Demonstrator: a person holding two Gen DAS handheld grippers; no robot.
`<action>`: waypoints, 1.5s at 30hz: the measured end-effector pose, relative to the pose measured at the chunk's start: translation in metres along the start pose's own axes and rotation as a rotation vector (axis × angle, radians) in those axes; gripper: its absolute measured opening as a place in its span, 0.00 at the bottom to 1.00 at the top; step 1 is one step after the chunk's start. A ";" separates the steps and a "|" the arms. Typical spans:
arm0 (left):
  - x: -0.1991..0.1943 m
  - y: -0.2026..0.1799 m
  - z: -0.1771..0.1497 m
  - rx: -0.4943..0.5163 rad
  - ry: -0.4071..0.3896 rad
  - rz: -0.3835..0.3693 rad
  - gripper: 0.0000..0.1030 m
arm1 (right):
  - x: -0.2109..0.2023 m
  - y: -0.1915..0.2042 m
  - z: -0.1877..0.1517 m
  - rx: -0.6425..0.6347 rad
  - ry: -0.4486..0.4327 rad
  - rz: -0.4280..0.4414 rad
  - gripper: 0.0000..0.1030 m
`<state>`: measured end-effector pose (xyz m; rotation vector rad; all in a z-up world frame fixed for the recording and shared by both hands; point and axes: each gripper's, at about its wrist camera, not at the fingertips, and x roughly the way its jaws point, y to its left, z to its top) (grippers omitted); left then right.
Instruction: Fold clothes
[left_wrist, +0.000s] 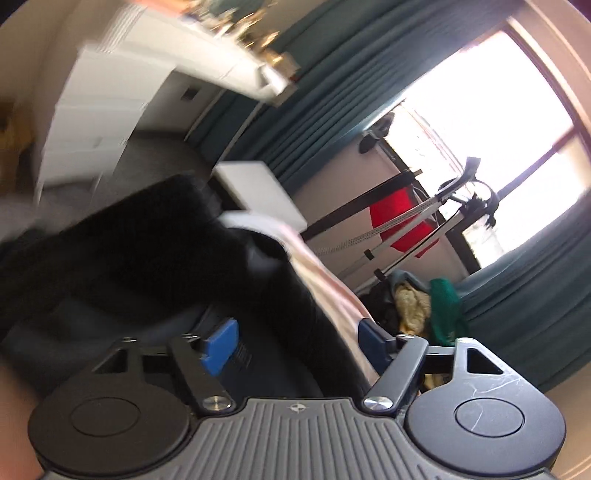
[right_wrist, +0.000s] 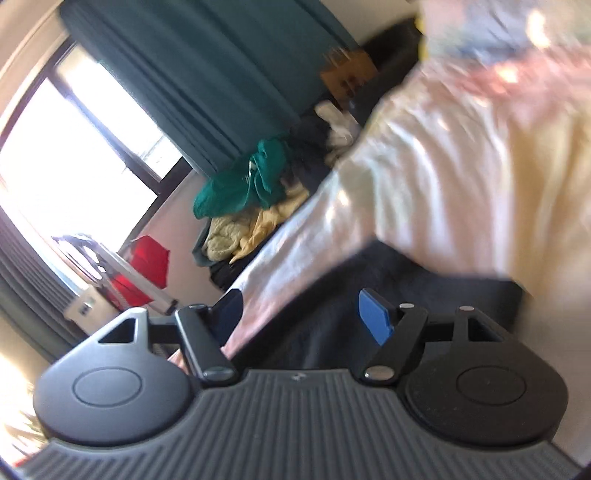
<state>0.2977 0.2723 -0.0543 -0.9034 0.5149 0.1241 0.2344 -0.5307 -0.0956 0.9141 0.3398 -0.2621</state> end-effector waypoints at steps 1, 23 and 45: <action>-0.012 0.011 -0.006 -0.045 0.015 -0.013 0.74 | -0.010 -0.008 -0.007 0.041 0.031 0.015 0.70; 0.042 0.111 -0.026 -0.404 -0.089 -0.038 0.51 | 0.066 -0.024 -0.092 0.333 0.044 0.000 0.44; -0.197 0.130 0.017 -0.221 0.006 0.002 0.10 | -0.086 -0.035 -0.067 0.405 0.106 -0.018 0.14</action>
